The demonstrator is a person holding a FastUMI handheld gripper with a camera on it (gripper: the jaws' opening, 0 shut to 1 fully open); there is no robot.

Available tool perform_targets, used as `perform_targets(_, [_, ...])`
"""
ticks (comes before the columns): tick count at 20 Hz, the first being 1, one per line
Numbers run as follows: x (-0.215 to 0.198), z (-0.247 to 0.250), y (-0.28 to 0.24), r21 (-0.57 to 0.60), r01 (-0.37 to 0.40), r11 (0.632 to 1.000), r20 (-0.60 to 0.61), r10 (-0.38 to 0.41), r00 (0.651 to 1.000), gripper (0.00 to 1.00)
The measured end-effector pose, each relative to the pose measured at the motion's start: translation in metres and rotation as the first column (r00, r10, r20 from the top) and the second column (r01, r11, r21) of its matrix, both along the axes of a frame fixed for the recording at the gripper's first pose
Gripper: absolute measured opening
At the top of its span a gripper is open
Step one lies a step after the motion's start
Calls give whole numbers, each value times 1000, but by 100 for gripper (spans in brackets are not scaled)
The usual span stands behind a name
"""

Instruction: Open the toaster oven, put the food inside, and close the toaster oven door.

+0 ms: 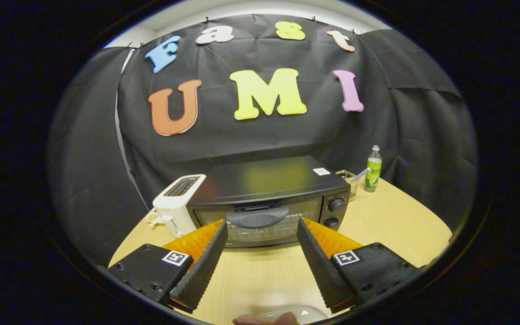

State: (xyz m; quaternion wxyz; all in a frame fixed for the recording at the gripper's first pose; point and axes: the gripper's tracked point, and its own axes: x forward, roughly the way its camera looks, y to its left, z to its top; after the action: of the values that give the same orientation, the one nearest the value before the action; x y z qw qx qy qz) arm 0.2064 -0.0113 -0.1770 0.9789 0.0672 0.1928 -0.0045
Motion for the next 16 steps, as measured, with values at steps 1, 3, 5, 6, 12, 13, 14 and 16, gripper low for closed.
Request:
perform_targets(1, [-7, 18, -2, -6, 1, 1000, 36, -1, 999, 100])
perform_targets(3, [-26, 49, -2, -22, 0, 1000, 88, 2, 996, 100])
perform_targets(5, [-47, 78, -1, -17, -10, 1000, 131, 12, 991, 100])
perform_targets(6, [-58, 94, 0, -9, -17, 1000, 162, 18, 987, 100])
perform_targets(12, [-135, 160, -3, -11, -36, 999, 300, 37, 953, 100])
perform_targets(13, [-147, 165, -4, -17, -33, 999, 309, 37, 950, 100])
perform_targets(14, [-159, 166, -7, -20, -30, 999, 316, 35, 948, 100])
perform_targets(16, [-182, 167, -7, -19, -31, 999, 329, 36, 944, 100])
